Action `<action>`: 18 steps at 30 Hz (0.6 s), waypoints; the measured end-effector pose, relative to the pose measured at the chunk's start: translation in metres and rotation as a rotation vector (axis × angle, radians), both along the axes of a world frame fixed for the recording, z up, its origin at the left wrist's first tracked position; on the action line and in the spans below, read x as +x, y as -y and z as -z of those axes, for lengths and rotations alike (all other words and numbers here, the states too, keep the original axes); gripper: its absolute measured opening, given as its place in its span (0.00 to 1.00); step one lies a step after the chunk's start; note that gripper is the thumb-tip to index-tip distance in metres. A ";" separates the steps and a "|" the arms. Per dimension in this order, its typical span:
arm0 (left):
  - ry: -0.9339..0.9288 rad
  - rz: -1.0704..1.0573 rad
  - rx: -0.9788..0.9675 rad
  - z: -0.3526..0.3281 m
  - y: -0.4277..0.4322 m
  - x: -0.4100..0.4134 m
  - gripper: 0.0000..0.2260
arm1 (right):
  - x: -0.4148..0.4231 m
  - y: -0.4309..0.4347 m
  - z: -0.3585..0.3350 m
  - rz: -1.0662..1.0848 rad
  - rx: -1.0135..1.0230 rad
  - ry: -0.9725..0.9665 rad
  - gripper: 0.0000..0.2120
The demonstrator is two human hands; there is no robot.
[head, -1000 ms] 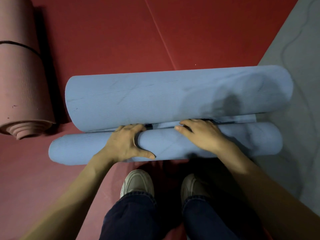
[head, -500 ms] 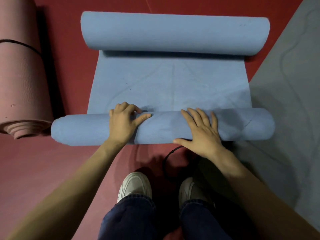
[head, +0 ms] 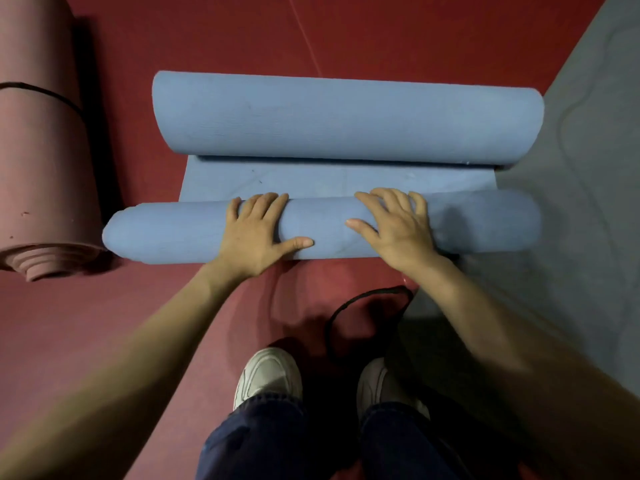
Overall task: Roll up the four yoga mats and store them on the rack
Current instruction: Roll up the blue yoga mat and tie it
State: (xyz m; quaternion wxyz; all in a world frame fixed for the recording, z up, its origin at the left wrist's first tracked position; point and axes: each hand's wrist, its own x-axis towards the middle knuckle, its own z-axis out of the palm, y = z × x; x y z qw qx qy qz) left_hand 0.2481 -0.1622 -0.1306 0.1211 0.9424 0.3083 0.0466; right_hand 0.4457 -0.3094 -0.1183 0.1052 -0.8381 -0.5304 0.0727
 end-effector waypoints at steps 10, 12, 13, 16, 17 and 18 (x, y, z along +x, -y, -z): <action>-0.146 0.175 0.007 -0.009 -0.036 0.013 0.56 | 0.020 -0.021 -0.014 -0.151 -0.398 0.090 0.60; -0.223 0.146 -0.010 -0.015 -0.036 0.019 0.57 | 0.022 -0.027 -0.016 -0.139 -0.399 0.092 0.58; -0.238 0.129 -0.021 -0.017 -0.036 0.021 0.56 | 0.023 -0.028 -0.016 -0.137 -0.395 0.086 0.56; -0.225 0.107 -0.053 -0.023 -0.037 0.024 0.54 | 0.025 -0.031 -0.019 -0.153 -0.388 0.084 0.53; -0.223 0.108 -0.058 -0.025 -0.036 0.023 0.53 | 0.025 -0.031 -0.020 -0.160 -0.393 0.085 0.52; -0.224 0.112 -0.065 -0.026 -0.035 0.022 0.52 | 0.025 -0.030 -0.022 -0.169 -0.402 0.082 0.52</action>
